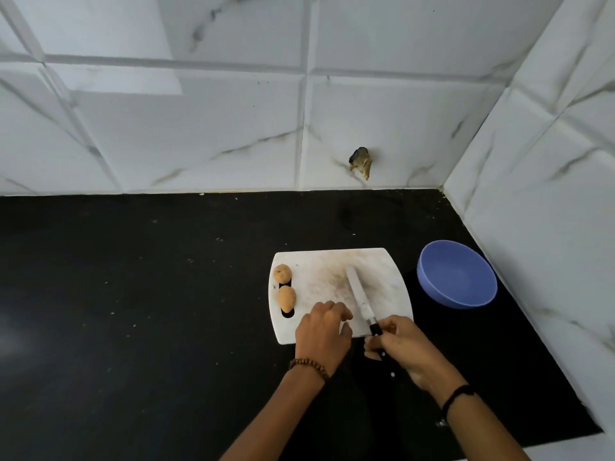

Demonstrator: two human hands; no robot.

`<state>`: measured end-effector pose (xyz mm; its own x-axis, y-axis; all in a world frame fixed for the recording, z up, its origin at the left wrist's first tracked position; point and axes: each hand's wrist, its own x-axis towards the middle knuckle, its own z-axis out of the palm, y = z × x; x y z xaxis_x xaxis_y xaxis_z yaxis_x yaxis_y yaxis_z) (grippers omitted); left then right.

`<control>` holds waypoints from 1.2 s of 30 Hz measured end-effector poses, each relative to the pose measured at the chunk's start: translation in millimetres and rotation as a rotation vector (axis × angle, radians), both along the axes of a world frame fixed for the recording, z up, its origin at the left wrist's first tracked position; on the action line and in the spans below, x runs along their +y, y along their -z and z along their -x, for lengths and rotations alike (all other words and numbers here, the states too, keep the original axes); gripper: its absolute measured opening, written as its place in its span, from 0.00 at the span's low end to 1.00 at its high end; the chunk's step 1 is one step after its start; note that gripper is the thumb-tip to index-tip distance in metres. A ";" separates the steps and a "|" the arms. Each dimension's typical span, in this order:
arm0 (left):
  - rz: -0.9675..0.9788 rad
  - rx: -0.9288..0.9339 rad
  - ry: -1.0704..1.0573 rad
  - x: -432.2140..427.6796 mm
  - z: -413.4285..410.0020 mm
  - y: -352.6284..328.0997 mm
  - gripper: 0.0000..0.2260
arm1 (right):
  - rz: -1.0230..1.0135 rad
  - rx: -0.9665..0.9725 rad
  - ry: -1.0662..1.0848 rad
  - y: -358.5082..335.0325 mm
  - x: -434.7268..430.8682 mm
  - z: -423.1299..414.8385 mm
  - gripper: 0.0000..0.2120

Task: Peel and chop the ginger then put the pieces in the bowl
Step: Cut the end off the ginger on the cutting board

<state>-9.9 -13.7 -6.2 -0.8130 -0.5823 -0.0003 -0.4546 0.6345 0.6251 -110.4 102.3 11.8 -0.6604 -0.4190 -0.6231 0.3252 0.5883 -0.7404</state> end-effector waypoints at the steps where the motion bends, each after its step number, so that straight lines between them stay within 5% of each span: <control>1: 0.062 0.022 -0.037 -4.1 -1.8 -1.7 0.07 | 0.039 -0.050 0.010 -1.1 -3.7 -2.4 0.10; 6: 0.304 0.094 -0.288 -30.7 -23.5 -3.2 0.11 | 0.145 -0.156 0.066 5.0 -19.9 -10.7 0.10; 10: 0.198 -0.042 -0.429 -49.0 -34.9 1.4 0.22 | 0.170 -0.166 0.054 7.8 -27.1 -12.6 0.10; 17: -0.065 -0.077 -0.423 -54.4 -37.5 5.8 0.25 | 0.169 -0.187 0.044 9.1 -35.9 -15.7 0.11; 36: 0.039 -0.186 -0.371 -64.5 -32.0 12.2 0.20 | 0.165 -0.206 0.032 9.0 -32.3 -14.8 0.12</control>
<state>22.1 -78.2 -18.3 -0.5363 -0.8381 -0.0998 -0.7598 0.4280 0.4893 -95.5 70.0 2.8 -0.5413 -0.5070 -0.6708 0.4953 0.4524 -0.7416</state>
